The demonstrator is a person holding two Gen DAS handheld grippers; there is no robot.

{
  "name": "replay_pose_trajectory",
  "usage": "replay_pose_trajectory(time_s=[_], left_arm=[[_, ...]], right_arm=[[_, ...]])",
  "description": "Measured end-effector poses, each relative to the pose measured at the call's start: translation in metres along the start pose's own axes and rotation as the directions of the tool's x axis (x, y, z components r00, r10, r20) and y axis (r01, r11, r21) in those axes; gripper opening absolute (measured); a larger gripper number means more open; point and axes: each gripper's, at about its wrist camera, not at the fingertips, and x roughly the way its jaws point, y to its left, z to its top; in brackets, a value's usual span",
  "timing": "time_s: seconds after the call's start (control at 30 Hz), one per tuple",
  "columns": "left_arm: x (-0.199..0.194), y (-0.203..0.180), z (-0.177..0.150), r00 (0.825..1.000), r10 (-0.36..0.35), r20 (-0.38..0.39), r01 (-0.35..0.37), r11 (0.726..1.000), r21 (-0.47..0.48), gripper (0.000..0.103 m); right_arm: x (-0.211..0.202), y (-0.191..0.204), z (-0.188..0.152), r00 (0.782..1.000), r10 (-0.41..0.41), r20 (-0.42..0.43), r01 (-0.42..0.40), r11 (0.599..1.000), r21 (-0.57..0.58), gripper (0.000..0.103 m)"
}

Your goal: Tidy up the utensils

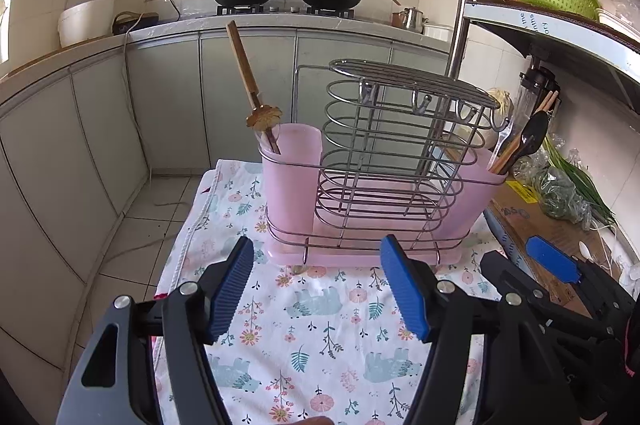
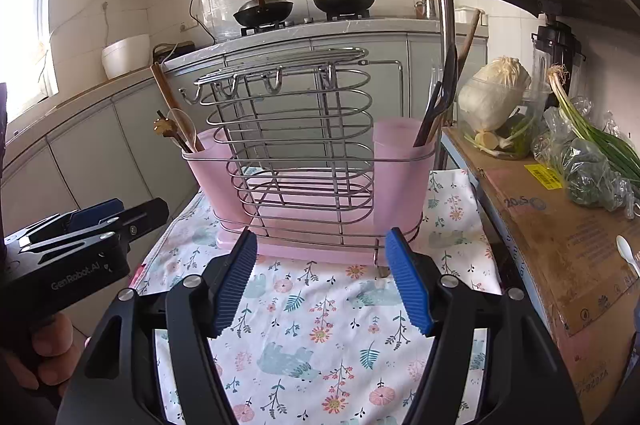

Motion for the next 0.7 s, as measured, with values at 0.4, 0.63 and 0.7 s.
replay_pose_trajectory(time_s=[0.4, 0.63, 0.7], left_arm=[[0.0015, -0.001, -0.0002, 1.0, -0.006, -0.007, 0.006, 1.0, 0.004, 0.065], [0.0022, -0.0016, -0.0004, 1.0, -0.011, -0.008, 0.011, 1.0, 0.004, 0.065], [0.0021, -0.0013, -0.0005, 1.0, -0.012, -0.009, 0.012, 1.0, 0.004, 0.065]], right_arm=[[0.0013, 0.0012, -0.0005, 1.0, -0.001, -0.005, 0.001, 1.0, -0.004, 0.067], [0.0022, 0.0012, -0.0007, 1.0, -0.001, -0.006, 0.001, 1.0, -0.005, 0.067], [0.0024, 0.0013, -0.0006, 1.0, -0.001, -0.007, 0.001, 1.0, -0.005, 0.067]])
